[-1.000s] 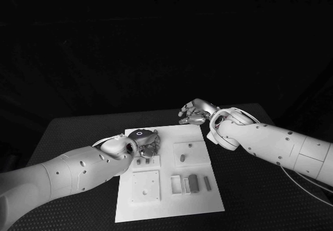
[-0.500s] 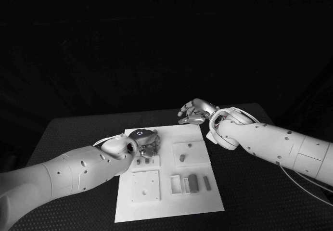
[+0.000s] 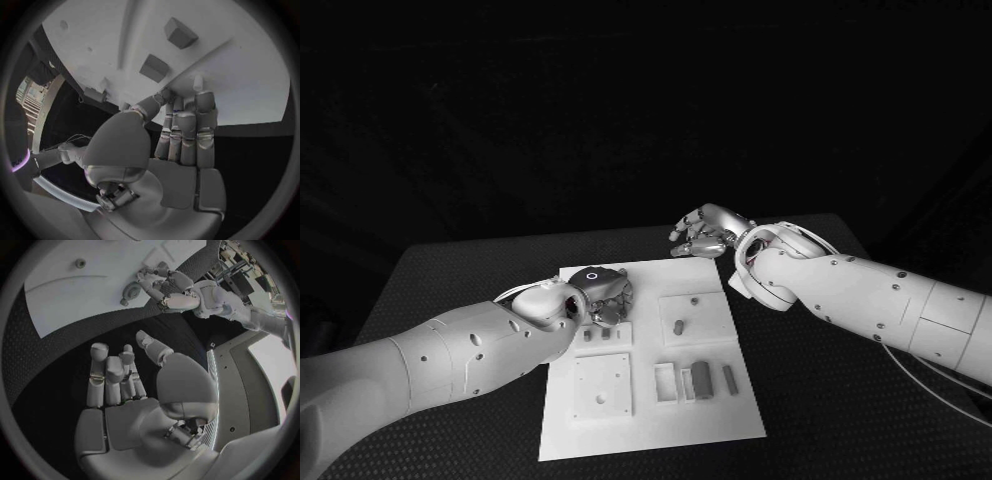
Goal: Assemble the parts on the task board
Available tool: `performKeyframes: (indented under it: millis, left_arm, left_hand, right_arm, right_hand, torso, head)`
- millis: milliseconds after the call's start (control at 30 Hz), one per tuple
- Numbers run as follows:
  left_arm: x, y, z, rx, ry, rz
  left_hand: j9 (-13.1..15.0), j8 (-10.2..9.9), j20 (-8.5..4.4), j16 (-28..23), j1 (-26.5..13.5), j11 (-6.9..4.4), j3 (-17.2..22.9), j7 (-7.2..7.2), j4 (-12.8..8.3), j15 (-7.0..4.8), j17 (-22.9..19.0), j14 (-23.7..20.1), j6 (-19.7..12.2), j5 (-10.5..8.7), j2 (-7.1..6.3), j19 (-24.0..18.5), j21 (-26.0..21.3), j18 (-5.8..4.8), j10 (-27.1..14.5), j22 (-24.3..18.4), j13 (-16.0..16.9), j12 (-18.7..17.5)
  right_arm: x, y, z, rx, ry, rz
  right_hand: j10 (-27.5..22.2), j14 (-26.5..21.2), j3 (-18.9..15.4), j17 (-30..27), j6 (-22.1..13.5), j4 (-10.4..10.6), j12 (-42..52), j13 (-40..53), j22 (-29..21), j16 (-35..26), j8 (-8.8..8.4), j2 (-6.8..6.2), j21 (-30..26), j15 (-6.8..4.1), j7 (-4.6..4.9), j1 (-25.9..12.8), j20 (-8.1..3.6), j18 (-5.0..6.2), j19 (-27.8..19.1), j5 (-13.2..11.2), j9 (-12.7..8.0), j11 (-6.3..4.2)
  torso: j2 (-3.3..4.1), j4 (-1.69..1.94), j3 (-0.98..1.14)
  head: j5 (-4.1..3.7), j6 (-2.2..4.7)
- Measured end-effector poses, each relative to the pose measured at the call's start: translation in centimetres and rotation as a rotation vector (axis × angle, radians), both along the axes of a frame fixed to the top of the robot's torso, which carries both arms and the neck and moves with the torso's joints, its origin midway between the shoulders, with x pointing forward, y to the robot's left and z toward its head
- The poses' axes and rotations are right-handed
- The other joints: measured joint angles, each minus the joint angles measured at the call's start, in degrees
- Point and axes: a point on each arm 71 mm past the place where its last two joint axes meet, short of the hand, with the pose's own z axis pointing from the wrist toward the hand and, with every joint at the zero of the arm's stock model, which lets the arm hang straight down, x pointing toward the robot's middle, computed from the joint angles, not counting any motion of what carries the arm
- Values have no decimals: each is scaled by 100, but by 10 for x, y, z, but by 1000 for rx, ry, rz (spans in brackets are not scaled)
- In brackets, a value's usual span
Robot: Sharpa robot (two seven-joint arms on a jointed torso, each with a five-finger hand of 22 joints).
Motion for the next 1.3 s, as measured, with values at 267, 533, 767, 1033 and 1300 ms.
performKeyframes:
  millis: [267, 533, 767, 1033, 1300]
  left_arm:
    - [0, 0, 0, 4, -9, -3]
    - [0, 4, -1, -1, -19, 3]
    - [-2, 19, -2, -18, -24, 22]
    - [-4, 25, 2, -62, -23, 33]
    - [1, 28, 22, -137, -39, 58]
  left_hand:
    - [5, 38, -11, 0, 51, -35, 77, -33, 5, -21, -42, 62, 94, -3, 7, 12, 0, 0, 95, -1, 16, -7]
    - [7, 50, -24, -1, 65, -70, 99, -41, 27, -60, -71, 101, 143, 25, 6, 26, 23, 0, 155, -1, 24, 6]
    - [5, 49, -40, -2, 65, -63, 99, -40, 27, -60, -96, 141, 144, -68, 6, 43, 23, -1, 165, -2, 37, 6]
    - [3, 48, -59, -23, 63, -61, 99, -40, 27, -61, -104, 142, 144, -69, 7, 65, 23, -3, 167, -2, 37, 1]
    - [-14, 35, -58, -24, -22, -60, 115, -41, 42, -60, -118, 142, 143, -69, 26, 65, 23, -3, 168, -3, 36, 0]
  right_arm:
    - [0, 0, 0, 0, 0, 0]
    - [0, -1, 0, 0, 0, -1]
    - [0, -3, 0, -2, 0, -4]
    - [0, -3, 0, -2, 1, -5]
    - [0, -4, 0, -3, 1, -6]
  right_hand:
    - [0, 0, -17, 0, 13, 17, 0, 0, 0, 0, 0, 0, 0, 0, 15, 0, 1, 0, -1, 0, 0, 0]
    - [0, 0, -17, 0, 13, 17, 0, 0, 0, 0, 0, 0, 0, 0, 14, 0, 2, 0, -2, 0, -1, 0]
    - [0, 0, -17, 0, 16, 17, 0, 0, 0, 0, 0, 0, 0, 0, 10, 0, 3, 0, -3, 0, 4, 0]
    - [0, 0, -1, 0, 20, 32, 0, 1, 0, 0, 0, 0, 0, 0, 5, 0, 3, 0, -3, 0, 3, 0]
    - [0, 0, -1, 0, 21, 32, -1, 1, 0, 0, 0, 0, 0, 0, 3, 0, 4, 0, -4, 0, 3, 0]
  torso:
    - [0, -1, 0]
    - [-2, 1, 0]
    - [-2, 1, 0]
    - [-3, 4, -3]
    - [-6, 9, -8]
  head:
    - [-4, -12]
    - [-9, -15]
    - [-18, -10]
    - [-30, -14]
    - [-30, 0]
